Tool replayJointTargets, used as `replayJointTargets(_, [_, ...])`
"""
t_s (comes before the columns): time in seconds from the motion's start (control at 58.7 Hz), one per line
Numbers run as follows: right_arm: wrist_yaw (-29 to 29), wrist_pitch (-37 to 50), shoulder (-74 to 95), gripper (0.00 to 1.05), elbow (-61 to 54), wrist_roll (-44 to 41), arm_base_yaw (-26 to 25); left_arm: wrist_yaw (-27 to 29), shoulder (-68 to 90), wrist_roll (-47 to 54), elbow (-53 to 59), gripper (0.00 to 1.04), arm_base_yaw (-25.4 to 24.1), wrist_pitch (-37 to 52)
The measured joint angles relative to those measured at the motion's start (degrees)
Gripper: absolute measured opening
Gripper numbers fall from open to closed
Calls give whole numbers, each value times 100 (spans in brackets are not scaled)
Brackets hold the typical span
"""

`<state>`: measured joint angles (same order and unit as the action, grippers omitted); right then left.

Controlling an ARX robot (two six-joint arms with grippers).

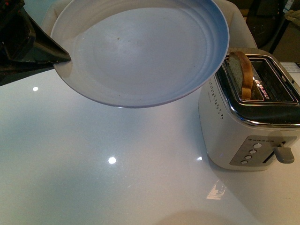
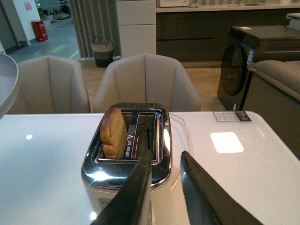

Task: Left arm holds plate, right arm toasts bread

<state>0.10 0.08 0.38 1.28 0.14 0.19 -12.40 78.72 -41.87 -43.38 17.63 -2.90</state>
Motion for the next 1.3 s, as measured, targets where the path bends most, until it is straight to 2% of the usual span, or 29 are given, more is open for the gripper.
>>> replayJointTargets(0.375, [0,0,-2,91,0,0,0,0,0,0,0,3,0,0])
replayJointTargets(0.426, [0,0,-2,97,0,2,0,0,0,0,0,3,0,0])
replayJointTargets(0.511, [0,0,-2,95,0,0,0,166,2,57,-24,3,22,-70])
replayJointTargets(0.579, [-9,0,-4,96,0,0,0,1338,-2,485,-221,3,131,-640])
replayJointTargets(0.648, [-7,0,-4,96,0,2,0,1554,-20,586,-243,3,79,-684])
replayJointTargets(0.835, [-7,0,-9,96,0,0,0,1182,-109,658,-313,3,-411,-632])
replayJointTargets(1.159, [-7,0,-9,96,0,2,0,356,706,1071,9,3,-2055,332])
replayJointTargets(1.295, [-7,0,-9,96,0,2,0,103,1641,1449,466,3,-2809,1204])
